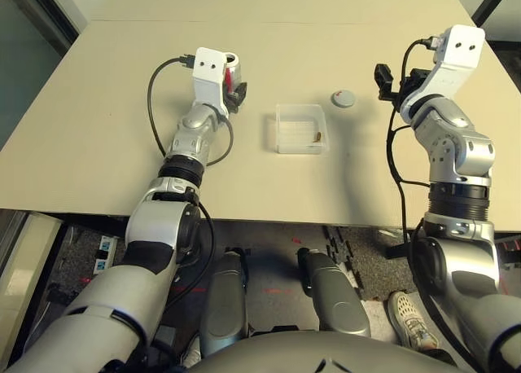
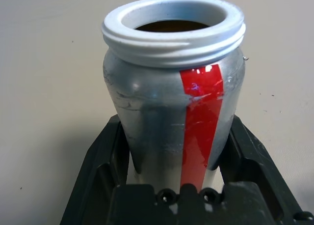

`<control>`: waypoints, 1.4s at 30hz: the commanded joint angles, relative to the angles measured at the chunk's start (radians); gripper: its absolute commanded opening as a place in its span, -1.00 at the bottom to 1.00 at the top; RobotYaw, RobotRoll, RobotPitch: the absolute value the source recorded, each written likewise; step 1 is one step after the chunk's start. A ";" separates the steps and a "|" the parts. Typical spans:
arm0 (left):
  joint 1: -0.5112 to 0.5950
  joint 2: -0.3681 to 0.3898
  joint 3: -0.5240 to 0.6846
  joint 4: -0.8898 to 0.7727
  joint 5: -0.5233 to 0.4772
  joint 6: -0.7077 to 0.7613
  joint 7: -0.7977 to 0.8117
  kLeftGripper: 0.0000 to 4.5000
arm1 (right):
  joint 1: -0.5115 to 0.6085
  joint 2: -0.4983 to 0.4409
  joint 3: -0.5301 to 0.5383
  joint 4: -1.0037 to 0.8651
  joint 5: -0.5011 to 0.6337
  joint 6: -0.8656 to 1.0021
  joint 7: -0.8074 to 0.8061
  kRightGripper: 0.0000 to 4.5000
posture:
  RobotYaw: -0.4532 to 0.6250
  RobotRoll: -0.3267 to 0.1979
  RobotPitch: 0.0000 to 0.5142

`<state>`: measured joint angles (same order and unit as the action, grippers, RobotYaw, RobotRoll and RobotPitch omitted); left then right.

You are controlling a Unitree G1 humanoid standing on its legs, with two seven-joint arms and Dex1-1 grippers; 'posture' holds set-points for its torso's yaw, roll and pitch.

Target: Pour the medicine from the bottle into the box.

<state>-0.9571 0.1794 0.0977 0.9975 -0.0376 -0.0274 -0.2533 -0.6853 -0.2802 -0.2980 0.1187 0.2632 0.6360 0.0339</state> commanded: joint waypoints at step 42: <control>0.539 0.096 -0.004 -0.820 -0.067 0.403 -0.114 0.99 | 0.091 -0.098 -0.076 -0.014 0.017 0.010 0.015 1.00 | -0.14 0.25 -0.15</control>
<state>-0.4694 0.2427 0.0614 0.2343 -0.0890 0.3057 -0.3630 -0.6143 -0.3674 -0.3495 0.1161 0.2739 0.6317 0.0507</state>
